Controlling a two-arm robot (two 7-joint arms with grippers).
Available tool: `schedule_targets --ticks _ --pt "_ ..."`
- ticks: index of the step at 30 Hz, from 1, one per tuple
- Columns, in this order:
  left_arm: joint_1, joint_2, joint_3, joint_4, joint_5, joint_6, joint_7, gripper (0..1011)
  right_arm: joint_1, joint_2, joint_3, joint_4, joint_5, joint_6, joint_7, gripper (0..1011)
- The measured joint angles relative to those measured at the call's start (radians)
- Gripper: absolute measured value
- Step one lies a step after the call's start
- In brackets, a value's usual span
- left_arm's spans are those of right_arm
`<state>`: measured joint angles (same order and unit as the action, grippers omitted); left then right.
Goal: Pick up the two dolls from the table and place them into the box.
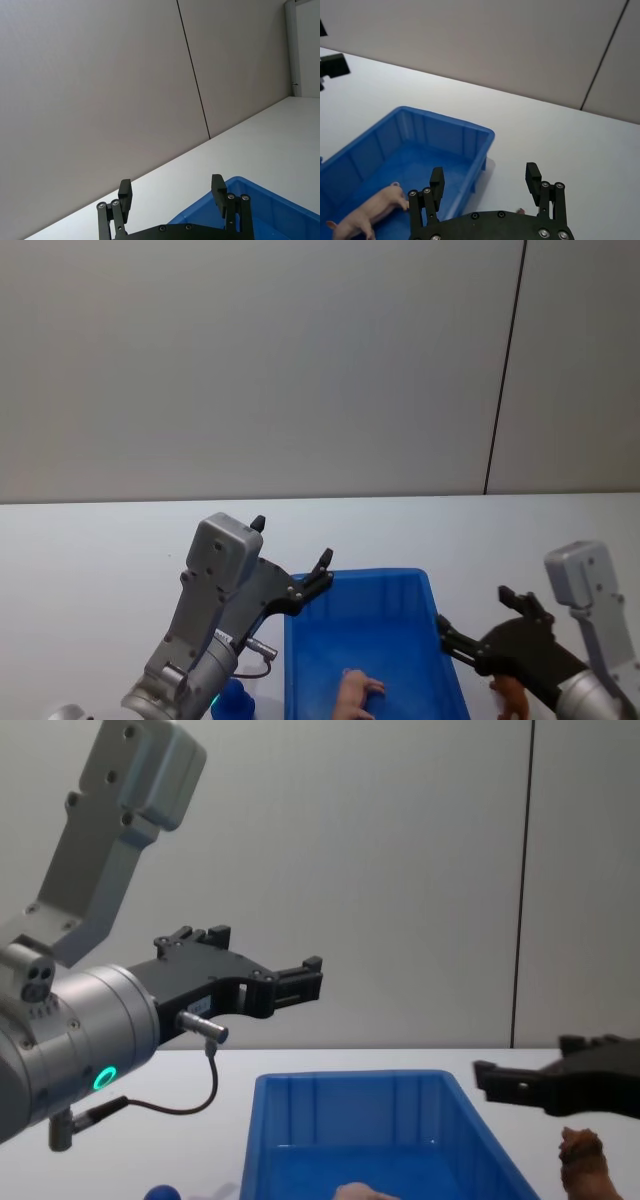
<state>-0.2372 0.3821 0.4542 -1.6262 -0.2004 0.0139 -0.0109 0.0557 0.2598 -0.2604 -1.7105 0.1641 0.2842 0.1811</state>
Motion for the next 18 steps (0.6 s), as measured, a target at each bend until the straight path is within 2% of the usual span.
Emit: schedule_targets --ticks 10,18 --pt "0.0 0.0 0.0 0.0 0.0 0.0 0.0 1001 -0.059 0.032 0.02 -0.037 0.022 0.023 -0.078 1001" --pt "0.0 0.0 0.0 0.0 0.0 0.0 0.0 1001 -0.087 0.043 0.026 -0.041 0.029 0.039 -0.107 1001"
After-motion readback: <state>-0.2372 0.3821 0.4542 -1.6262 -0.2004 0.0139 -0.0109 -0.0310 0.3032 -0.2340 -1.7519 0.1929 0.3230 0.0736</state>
